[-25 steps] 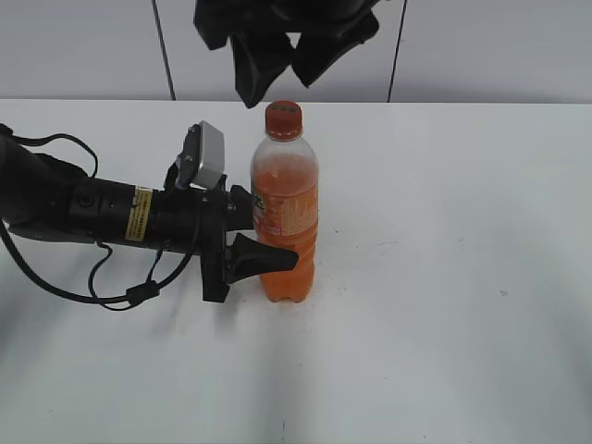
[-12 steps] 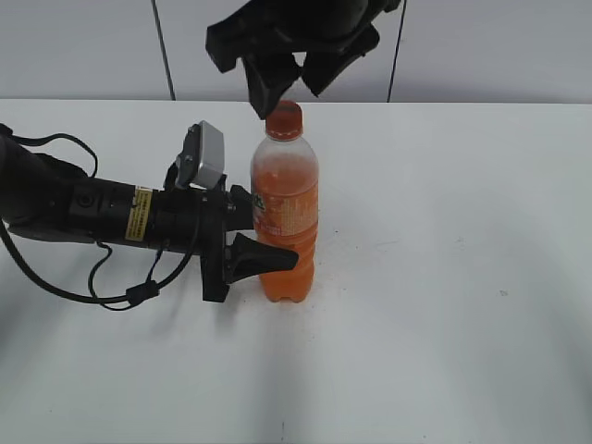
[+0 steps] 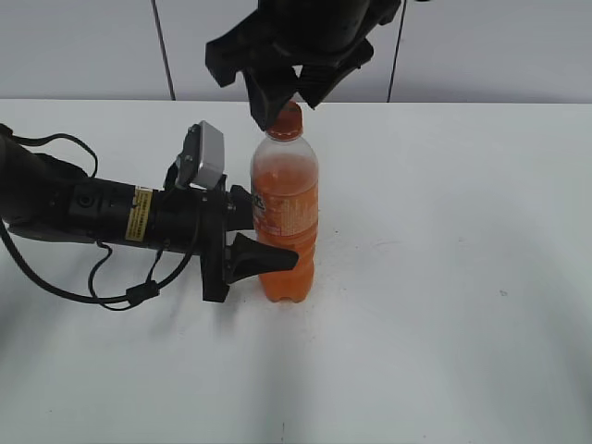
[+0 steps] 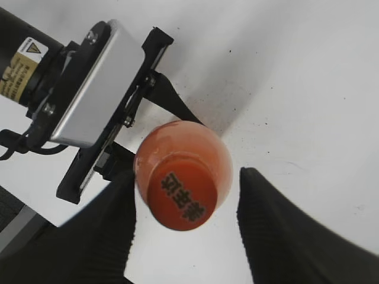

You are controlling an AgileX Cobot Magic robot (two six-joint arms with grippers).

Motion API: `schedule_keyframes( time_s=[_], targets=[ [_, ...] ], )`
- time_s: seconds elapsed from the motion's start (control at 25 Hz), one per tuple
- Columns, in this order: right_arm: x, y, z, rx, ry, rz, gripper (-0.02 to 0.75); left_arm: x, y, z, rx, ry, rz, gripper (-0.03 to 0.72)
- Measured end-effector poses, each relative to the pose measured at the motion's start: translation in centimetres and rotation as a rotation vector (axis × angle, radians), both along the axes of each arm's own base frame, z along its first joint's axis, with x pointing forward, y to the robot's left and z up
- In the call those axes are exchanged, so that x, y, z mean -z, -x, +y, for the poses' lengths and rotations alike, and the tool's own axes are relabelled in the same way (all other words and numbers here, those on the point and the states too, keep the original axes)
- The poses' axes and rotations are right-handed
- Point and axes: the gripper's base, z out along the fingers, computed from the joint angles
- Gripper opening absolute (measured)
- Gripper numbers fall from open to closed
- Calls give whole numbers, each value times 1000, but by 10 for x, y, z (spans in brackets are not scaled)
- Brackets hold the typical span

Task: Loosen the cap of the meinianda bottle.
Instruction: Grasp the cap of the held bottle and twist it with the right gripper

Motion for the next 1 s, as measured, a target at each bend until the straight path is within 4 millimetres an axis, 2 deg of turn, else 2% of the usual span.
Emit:
schedule_keyframes(
  time_s=[0.16, 0.52, 0.72, 1.0],
  targets=[
    [1, -2, -2, 0, 5, 1, 380, 0, 0, 0, 0, 0, 0, 384],
    [3, -3, -1, -37, -12, 22, 358, 0, 0, 0, 0, 0, 0, 384],
    [3, -3, -2, -53, -6, 17, 269, 0, 0, 0, 0, 0, 0, 383],
    [3, -4, -1, -157, 28, -10, 269, 0, 0, 0, 0, 0, 0, 383]
  ],
)
